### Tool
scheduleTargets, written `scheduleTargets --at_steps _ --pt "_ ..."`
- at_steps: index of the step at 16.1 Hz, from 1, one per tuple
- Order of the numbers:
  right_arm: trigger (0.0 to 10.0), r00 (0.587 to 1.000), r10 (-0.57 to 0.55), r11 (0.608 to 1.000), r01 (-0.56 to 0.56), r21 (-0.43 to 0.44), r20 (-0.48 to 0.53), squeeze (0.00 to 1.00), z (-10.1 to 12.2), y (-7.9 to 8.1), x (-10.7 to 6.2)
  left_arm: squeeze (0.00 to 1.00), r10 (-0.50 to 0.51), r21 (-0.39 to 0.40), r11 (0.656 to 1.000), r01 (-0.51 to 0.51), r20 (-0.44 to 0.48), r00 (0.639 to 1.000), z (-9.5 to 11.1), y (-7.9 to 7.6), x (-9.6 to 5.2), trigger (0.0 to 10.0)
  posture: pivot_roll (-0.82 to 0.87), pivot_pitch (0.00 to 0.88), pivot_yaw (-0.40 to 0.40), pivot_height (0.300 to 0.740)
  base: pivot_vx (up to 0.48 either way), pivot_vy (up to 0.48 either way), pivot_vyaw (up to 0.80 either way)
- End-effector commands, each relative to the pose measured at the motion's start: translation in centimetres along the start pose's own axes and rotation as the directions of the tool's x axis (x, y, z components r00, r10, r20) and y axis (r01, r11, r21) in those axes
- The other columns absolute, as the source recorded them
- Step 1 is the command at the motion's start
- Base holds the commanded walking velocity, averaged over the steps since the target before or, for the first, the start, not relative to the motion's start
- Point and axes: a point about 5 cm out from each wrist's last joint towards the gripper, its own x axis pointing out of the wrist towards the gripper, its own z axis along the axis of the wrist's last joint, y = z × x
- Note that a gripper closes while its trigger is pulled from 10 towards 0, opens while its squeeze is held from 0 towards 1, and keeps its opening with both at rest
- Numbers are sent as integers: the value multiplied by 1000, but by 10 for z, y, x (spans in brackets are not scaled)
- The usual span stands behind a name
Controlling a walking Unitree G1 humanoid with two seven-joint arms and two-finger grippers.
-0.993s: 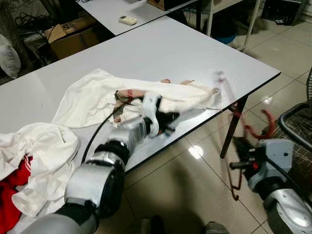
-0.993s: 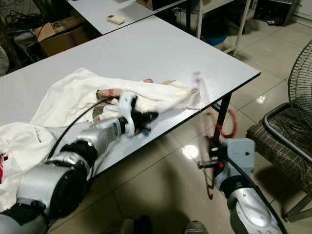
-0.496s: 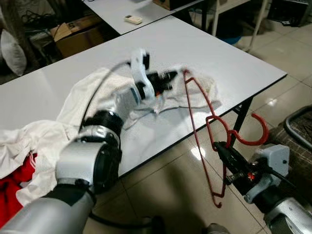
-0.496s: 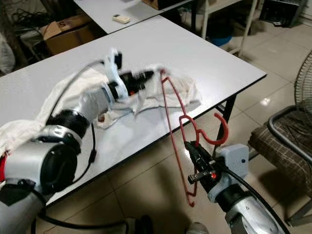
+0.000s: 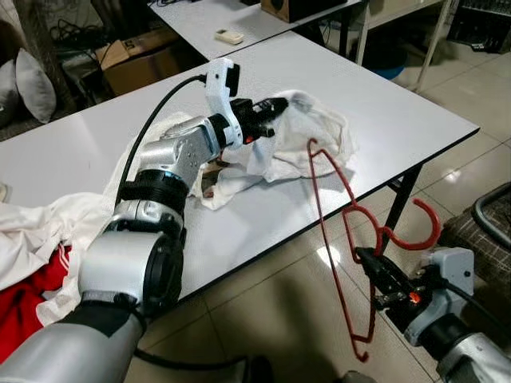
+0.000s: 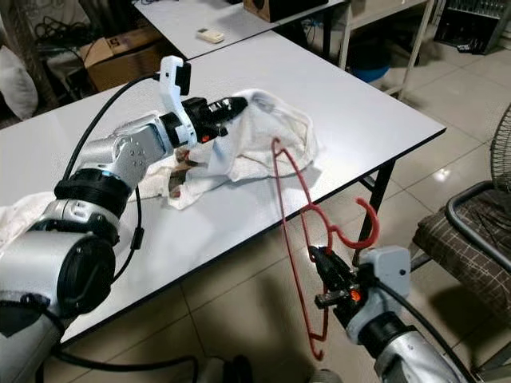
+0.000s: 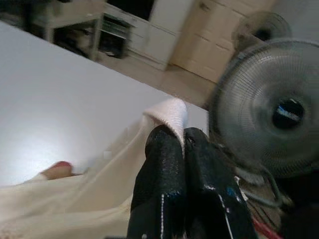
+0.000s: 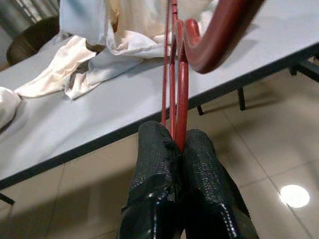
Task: Hang hanger
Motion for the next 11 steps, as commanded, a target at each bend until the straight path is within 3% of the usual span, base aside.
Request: scheduleTargets --at_steps 1,6,8,11 --pt "10000 1000 7 999 -7 37 -9 0 0 -1 2 0 -31 31 999 32 -19 999 4 0 -8 0 -121 19 166 740 0 0 0" --pt "10000 999 -26 992 31 121 -43 0 2 -14 19 0 -122 67 990 128 -87 989 -2 -12 -21 0 -108 15 162 740 0 0 0" --pt "10000 996 -8 972 29 235 -89 0 -3 -21 29 0 -161 62 983 170 -126 979 -8 -20 -27 0 -99 11 161 740 0 0 0" --pt "10000 998 47 946 -33 322 -35 0 8 -23 42 0 -195 61 976 207 -161 967 -15 -27 -31 0 -95 9 158 740 0 0 0"
